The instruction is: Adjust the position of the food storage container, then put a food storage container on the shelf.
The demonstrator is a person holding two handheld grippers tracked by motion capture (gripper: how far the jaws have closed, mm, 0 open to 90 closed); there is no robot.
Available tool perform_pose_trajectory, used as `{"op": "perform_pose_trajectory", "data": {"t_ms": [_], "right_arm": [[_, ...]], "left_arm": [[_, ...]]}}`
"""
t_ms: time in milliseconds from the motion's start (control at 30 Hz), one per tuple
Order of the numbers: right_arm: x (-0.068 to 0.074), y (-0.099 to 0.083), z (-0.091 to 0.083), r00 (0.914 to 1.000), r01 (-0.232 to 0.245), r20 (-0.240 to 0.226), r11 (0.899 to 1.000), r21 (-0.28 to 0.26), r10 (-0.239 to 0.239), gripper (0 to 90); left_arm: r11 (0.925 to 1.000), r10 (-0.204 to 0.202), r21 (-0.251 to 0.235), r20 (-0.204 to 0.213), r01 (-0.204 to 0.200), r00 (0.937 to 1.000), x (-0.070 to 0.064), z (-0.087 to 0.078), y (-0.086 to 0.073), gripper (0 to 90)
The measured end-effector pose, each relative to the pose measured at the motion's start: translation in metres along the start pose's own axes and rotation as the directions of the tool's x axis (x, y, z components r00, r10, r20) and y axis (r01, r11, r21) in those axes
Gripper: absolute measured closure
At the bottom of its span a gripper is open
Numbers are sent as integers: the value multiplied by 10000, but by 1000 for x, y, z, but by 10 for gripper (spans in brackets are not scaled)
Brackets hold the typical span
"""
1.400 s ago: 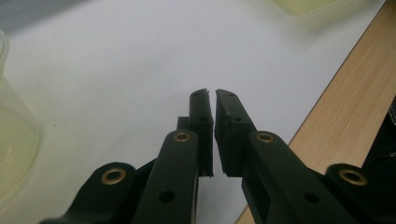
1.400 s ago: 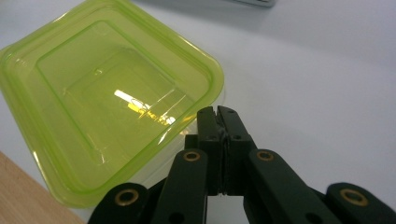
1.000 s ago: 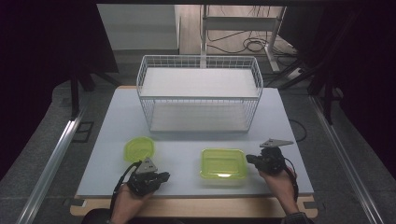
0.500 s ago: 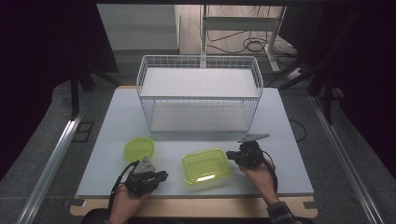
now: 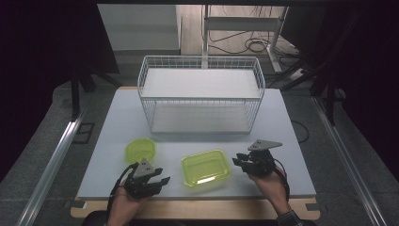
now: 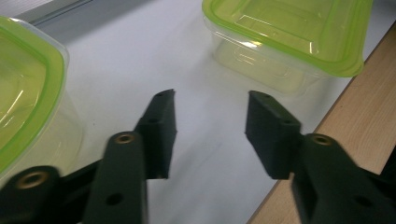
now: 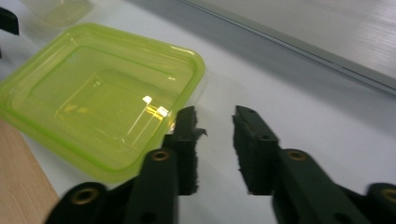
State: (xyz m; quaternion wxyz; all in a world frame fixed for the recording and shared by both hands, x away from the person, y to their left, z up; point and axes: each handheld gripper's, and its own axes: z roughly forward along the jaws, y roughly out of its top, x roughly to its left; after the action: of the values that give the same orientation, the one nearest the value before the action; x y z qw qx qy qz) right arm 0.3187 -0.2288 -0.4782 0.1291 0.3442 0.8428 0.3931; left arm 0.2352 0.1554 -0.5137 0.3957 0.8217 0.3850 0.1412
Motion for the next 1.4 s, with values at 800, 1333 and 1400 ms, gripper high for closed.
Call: {"op": "perform_pose_trajectory", "data": {"t_ms": [800,1333,1400], "right_arm": [[-1,-23,-3,9976,-685,124,9976,-28,686,89],[-4,-8,-4,9809,-1634,-1019,9860,333,1659,296],[-5,-4,-1,9795,-1619,-1139,9857,465,1663,321]], "left_arm": [[9971,750,-125,-156,-752,9971,-13,1,-11,31],[9934,1089,399,-465,-1071,9930,-14,6,-12,39],[9936,1076,396,-475,-1058,9931,-14,7,-12,39]]}}
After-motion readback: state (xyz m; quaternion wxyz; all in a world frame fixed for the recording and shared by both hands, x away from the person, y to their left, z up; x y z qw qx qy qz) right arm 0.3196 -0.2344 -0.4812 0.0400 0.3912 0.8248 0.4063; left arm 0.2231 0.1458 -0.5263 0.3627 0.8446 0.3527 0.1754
